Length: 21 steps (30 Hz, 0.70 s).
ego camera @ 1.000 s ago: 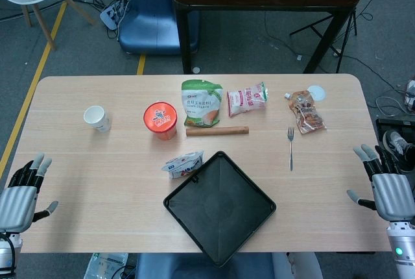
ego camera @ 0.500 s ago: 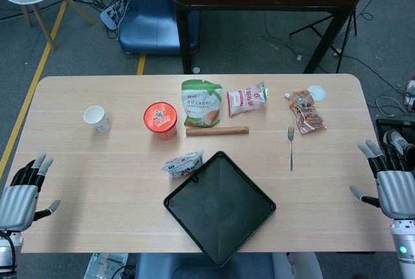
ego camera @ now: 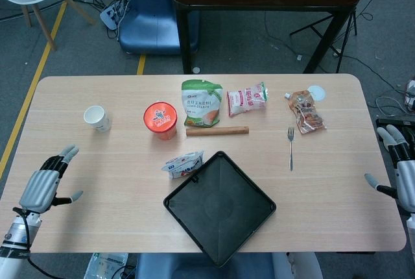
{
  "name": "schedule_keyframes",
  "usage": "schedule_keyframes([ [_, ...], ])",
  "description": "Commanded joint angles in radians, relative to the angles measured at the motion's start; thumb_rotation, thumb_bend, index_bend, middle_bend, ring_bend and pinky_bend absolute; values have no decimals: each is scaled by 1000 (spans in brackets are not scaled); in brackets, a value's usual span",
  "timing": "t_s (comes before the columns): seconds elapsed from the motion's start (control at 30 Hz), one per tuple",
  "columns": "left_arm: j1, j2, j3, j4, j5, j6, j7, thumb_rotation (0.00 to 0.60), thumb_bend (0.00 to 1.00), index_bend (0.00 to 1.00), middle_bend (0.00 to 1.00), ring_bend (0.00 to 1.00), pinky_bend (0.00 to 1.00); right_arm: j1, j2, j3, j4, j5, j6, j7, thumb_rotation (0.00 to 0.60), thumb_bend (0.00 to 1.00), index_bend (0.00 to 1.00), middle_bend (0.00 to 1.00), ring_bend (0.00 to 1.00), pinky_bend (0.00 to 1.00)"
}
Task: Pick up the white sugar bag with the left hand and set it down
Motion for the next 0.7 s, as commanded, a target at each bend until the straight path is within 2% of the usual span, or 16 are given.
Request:
schedule_keyframes([
  [0.03,-79,-41,-7,45,14,-98,-110,600,166,52,50,132,111,0,7,-1,-12,0,-1,-5,600,113,10,121,35,66],
  [0.13,-123,-78,-14,71,16,-143,-164,600,166,52,50,134,115,-3,12,-4,-20,2,-3,-8,600,113,10,120,35,65],
  [0.7,-281,-266,-22,176,2,-289,-296,600,166,52,64,146,161,-20,24,-15,-32,21,0,-12,600,113,10,121,35,66],
])
